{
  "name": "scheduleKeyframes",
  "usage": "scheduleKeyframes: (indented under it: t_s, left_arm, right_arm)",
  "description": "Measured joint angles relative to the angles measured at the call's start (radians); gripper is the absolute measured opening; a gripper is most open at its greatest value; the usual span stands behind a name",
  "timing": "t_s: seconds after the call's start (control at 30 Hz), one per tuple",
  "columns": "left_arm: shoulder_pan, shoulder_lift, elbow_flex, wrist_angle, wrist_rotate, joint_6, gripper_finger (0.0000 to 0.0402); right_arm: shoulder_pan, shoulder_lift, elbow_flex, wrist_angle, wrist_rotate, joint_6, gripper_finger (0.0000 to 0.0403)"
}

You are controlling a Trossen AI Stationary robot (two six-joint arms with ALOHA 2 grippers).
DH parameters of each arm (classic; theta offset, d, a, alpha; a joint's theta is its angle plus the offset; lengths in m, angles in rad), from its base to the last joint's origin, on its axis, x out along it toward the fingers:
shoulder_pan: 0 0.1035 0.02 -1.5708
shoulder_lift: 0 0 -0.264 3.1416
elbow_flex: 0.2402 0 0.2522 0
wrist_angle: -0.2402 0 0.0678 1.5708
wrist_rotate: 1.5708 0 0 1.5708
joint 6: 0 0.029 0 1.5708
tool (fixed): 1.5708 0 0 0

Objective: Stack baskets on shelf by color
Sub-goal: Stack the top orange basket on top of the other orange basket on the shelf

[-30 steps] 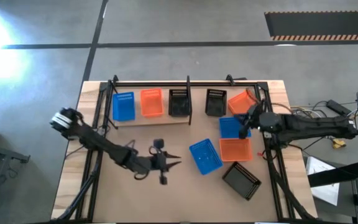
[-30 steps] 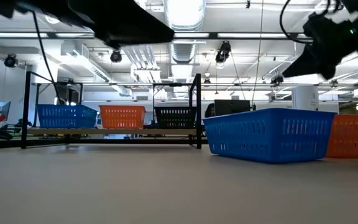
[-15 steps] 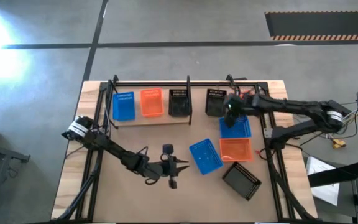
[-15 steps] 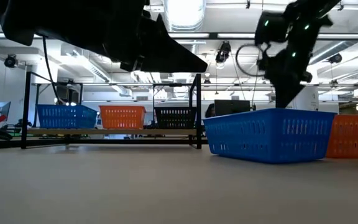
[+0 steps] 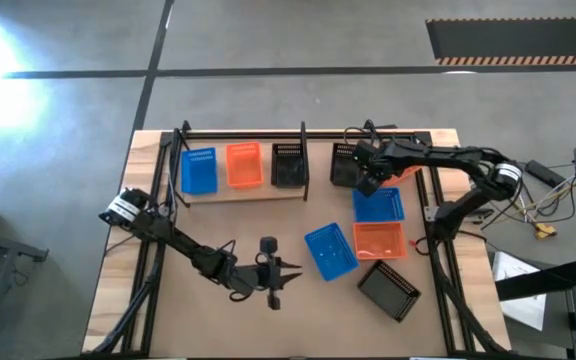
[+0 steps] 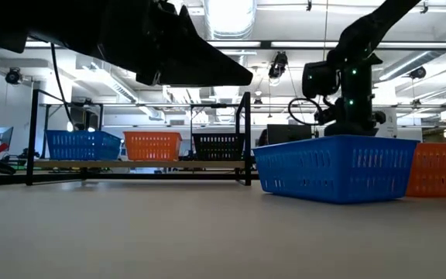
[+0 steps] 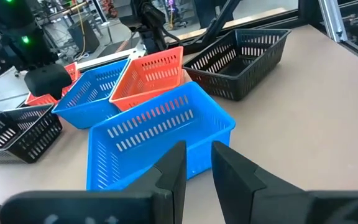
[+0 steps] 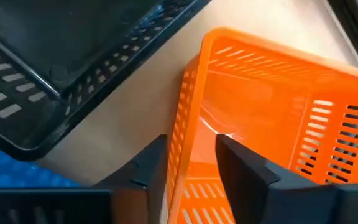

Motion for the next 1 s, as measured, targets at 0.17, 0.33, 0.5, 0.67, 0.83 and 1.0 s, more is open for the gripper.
scheduleKeyframes:
  t_s: [0.17,0.33,0.5,0.67,0.83,1.0]
  left_arm:
    - [-0.001,0.000,0.000,0.000,0.000,0.000,0.0059]
    - [-0.002,0.000,0.000,0.000,0.000,0.000,0.0059]
    - [-0.002,-0.018,0.022,-0.002,-0.007,0.009,0.0059]
    - [-0.018,-0.088,0.045,0.000,-0.014,0.063,0.0059]
    - [-0.076,-0.180,0.053,-0.006,-0.052,0.166,0.0059]
    - [-0.160,-0.271,0.068,-0.031,-0.137,0.242,0.0059]
  right_arm:
    - [0.000,-0.017,-0.002,0.000,0.000,-0.005,0.0033]
    - [0.060,-0.109,0.012,-0.038,0.008,0.011,0.0012]
    - [0.256,-0.237,0.096,-0.156,0.106,0.114,0.0011]
    - [0.549,-0.298,0.234,-0.230,0.218,0.227,0.0010]
    - [0.833,-0.266,0.351,-0.201,0.279,0.222,0.0009]
    - [1.040,-0.148,0.442,-0.105,0.273,0.139,0.0009]
